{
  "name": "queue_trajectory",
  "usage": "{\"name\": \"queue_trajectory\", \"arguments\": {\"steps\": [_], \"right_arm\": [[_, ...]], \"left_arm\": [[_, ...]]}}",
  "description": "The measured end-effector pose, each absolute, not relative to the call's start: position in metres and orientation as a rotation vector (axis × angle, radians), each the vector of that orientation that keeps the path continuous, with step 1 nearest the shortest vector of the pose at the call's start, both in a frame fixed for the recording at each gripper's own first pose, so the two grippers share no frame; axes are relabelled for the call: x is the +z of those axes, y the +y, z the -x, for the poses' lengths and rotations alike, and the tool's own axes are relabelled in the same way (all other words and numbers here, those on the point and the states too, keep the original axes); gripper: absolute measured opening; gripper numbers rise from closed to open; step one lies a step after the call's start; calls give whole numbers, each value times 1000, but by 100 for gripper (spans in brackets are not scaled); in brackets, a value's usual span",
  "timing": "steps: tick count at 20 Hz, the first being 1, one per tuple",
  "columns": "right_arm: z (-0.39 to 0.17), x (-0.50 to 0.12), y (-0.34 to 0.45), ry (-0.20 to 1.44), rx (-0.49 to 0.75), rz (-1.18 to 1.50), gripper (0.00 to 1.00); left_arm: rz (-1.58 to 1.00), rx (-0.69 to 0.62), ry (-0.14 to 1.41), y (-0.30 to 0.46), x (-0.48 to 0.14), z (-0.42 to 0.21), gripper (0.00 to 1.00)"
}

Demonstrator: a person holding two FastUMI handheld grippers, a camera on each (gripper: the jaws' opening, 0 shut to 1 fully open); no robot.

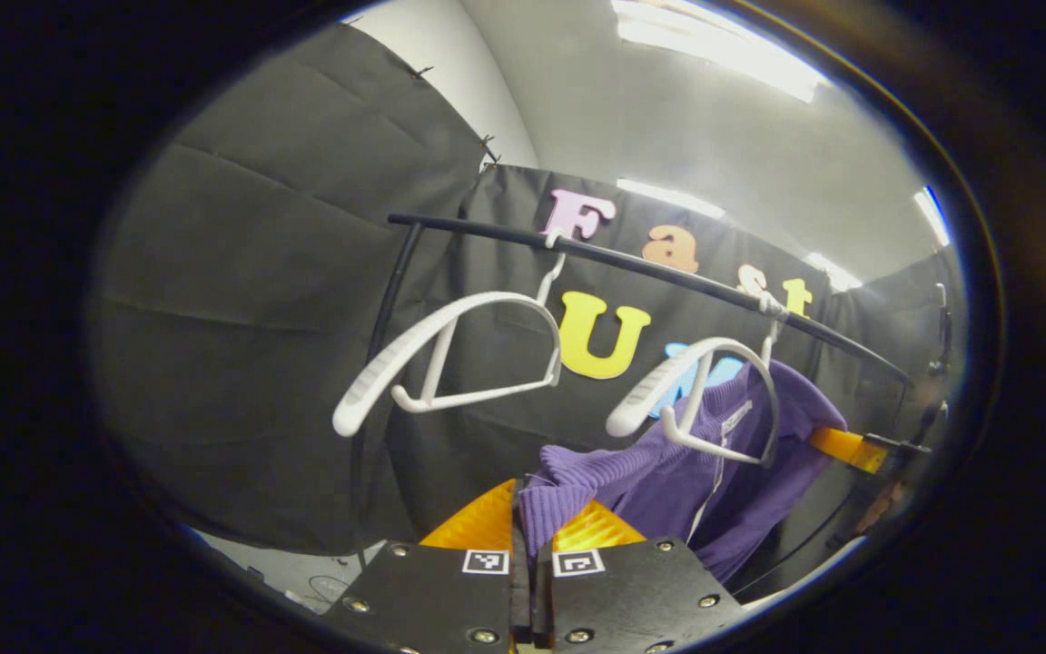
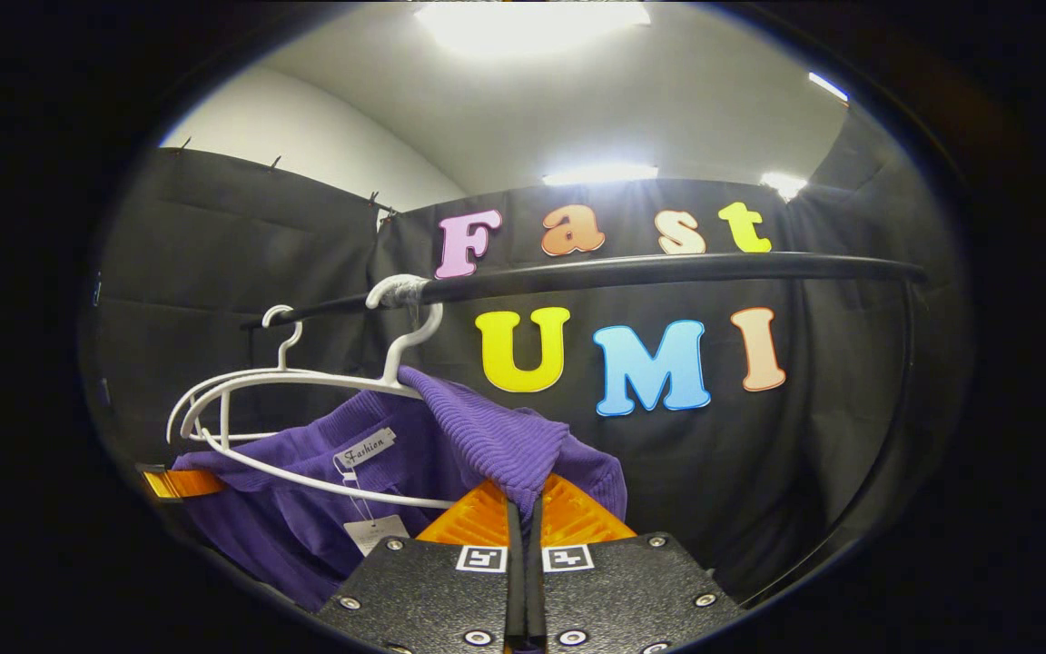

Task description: Grasp the clothes on the hanger with both hands and then place them into the laundry hamper below.

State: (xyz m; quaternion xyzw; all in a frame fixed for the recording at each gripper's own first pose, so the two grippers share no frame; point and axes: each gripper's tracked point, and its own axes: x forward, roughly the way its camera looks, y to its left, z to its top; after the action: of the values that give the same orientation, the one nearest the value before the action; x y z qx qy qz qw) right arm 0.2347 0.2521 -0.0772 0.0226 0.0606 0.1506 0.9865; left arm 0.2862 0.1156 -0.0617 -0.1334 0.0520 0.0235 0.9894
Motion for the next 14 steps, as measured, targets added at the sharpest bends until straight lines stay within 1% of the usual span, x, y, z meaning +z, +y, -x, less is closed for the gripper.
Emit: {"name": "queue_trajectory", "arguments": {"steps": [4,9,14], "right_arm": [[-232,-78,237,117,307,-82,0],[-261,-93,190,140,252,-132,0],[-282,-93,164,91,234,-129,0]], "left_arm": [[237,39,123,77,-66,-287,2],[292,44,115,35,-69,-292,2],[275,86,121,18,-70,-309,2]]}}
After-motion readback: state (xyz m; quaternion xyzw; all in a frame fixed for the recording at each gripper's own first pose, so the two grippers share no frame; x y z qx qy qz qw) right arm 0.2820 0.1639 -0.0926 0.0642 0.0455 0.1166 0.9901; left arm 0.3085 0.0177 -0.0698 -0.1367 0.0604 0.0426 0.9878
